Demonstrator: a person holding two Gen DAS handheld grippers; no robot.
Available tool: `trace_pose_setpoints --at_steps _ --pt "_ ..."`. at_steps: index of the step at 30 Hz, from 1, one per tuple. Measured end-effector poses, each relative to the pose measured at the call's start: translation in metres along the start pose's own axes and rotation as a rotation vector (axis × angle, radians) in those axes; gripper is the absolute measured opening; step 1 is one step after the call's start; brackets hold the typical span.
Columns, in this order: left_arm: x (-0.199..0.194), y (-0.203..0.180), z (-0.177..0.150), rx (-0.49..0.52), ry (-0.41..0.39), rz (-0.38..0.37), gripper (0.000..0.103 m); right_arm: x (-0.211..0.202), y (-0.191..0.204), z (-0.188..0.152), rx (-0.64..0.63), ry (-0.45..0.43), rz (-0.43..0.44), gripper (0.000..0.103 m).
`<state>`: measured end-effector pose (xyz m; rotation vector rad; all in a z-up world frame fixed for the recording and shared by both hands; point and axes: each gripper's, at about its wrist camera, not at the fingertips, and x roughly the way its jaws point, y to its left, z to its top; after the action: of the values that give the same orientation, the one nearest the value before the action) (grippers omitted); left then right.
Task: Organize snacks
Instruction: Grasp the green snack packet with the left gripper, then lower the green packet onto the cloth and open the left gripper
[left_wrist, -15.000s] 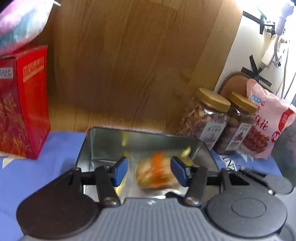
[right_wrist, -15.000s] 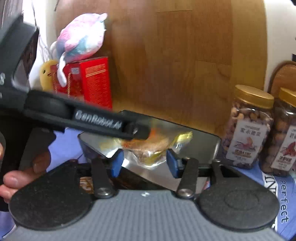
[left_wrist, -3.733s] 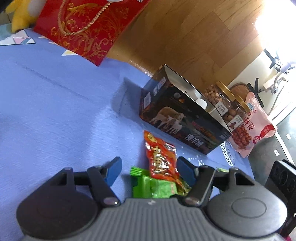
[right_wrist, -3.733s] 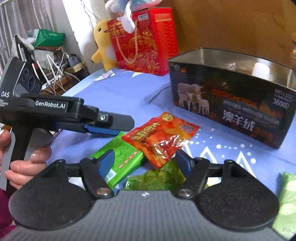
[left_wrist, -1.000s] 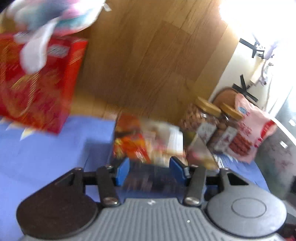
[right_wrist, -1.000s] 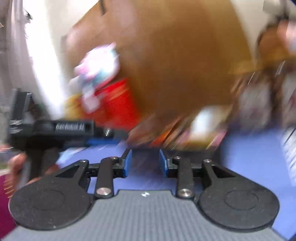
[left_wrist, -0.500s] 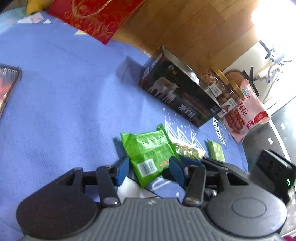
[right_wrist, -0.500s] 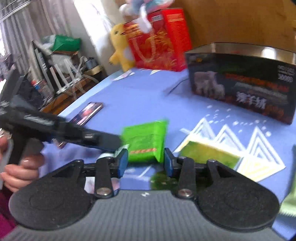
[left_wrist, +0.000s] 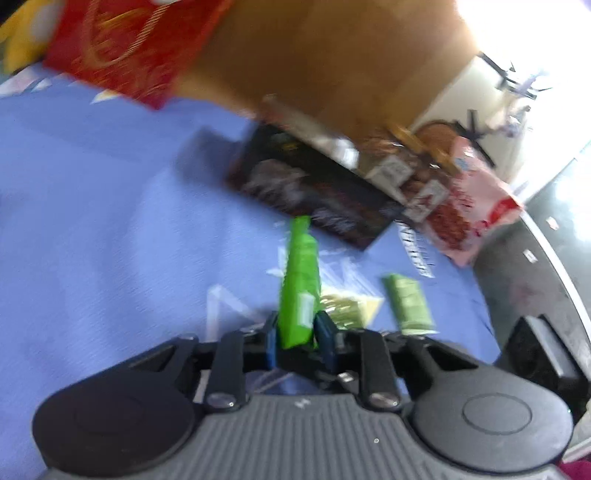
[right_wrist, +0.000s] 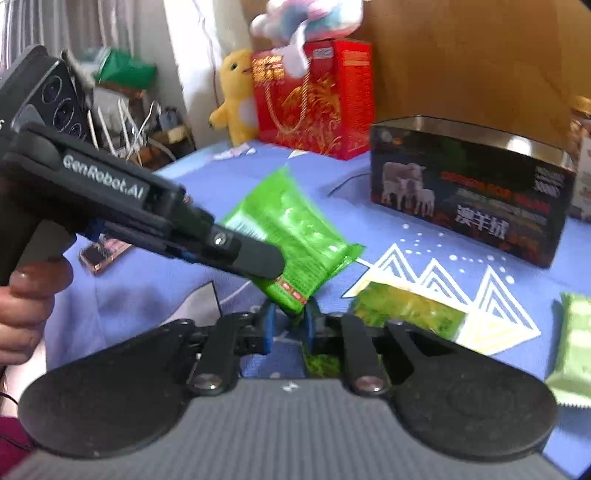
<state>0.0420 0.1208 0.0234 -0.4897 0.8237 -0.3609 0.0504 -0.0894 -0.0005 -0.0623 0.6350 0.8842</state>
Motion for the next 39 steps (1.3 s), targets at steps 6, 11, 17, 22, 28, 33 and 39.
trace_pose_setpoints --at_steps 6,11,17,22,28,33,39 --pt "0.017 -0.024 0.004 0.049 0.015 -0.047 0.022 -0.023 -0.005 -0.008 -0.011 -0.063 -0.102 0.016" --pt "0.031 -0.043 -0.005 0.086 0.056 -0.077 0.028 -0.047 -0.012 -0.023 -0.014 -0.067 -0.156 0.016" --pt "0.037 -0.075 -0.02 0.251 0.031 0.097 0.043 -0.064 -0.014 -0.046 -0.035 -0.061 -0.25 0.032" --pt "0.025 -0.087 -0.029 0.33 -0.032 0.21 0.043 -0.072 -0.02 -0.056 0.005 -0.06 -0.277 0.034" --pt "0.014 -0.081 -0.036 0.325 -0.053 0.281 0.047 -0.076 -0.016 -0.061 0.031 -0.066 -0.278 0.035" --pt "0.008 -0.078 -0.041 0.336 -0.072 0.314 0.047 -0.078 -0.011 -0.063 0.049 -0.07 -0.279 0.04" --pt "0.006 -0.073 -0.045 0.369 -0.111 0.442 0.047 -0.08 -0.011 -0.065 0.082 -0.07 -0.29 0.04"
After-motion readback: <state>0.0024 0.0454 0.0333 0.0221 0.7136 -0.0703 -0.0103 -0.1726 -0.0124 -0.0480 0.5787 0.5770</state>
